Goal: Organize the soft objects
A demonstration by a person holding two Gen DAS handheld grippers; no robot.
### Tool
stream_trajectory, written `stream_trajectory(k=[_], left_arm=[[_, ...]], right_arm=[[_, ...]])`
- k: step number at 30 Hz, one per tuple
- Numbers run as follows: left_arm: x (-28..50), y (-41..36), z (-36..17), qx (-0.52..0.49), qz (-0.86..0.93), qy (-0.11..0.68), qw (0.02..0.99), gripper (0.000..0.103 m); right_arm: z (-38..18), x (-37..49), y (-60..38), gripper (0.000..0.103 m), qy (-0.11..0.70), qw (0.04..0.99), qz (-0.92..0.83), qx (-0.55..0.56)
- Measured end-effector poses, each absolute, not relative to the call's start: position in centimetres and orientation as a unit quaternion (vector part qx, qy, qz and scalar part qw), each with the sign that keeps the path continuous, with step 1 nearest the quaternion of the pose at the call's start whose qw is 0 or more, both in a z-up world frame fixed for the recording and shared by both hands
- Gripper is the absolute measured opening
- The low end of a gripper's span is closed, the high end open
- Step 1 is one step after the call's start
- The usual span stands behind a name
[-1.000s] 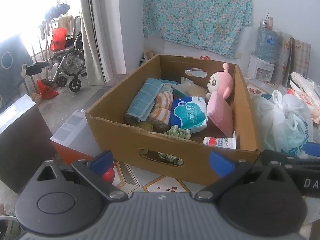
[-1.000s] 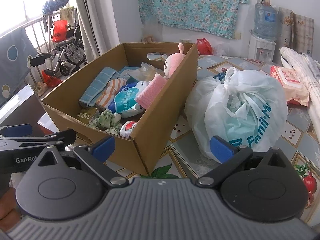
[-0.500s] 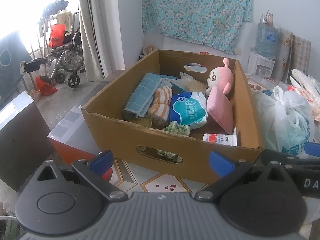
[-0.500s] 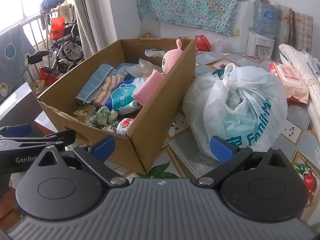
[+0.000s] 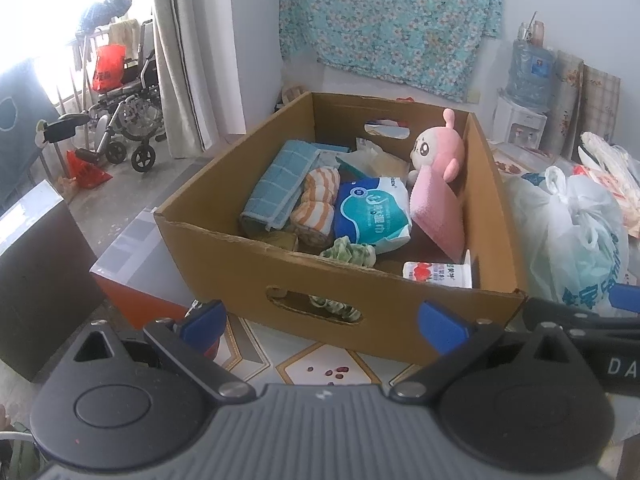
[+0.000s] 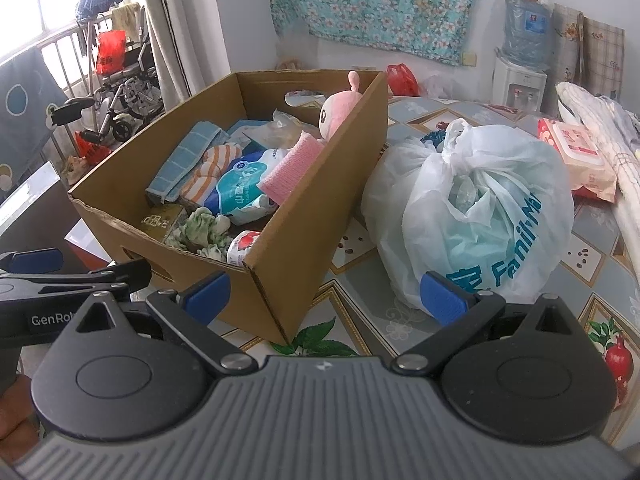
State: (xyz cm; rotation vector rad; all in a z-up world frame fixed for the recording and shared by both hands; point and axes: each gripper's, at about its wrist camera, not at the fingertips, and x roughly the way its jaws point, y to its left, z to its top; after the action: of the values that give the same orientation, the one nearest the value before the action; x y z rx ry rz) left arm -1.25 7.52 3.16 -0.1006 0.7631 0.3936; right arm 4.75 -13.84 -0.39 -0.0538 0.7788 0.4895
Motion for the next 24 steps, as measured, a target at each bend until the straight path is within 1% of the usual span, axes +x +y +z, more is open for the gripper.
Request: stream_trajectory(k=[24], left_arm=[[-0.8, 6.7, 3.2, -0.045, 0.170, 0.371, 0.912, 0.103]], right_arm=[[-0.3, 4.6, -15.0, 0.102, 0.377, 0.901, 0.212, -0.017]])
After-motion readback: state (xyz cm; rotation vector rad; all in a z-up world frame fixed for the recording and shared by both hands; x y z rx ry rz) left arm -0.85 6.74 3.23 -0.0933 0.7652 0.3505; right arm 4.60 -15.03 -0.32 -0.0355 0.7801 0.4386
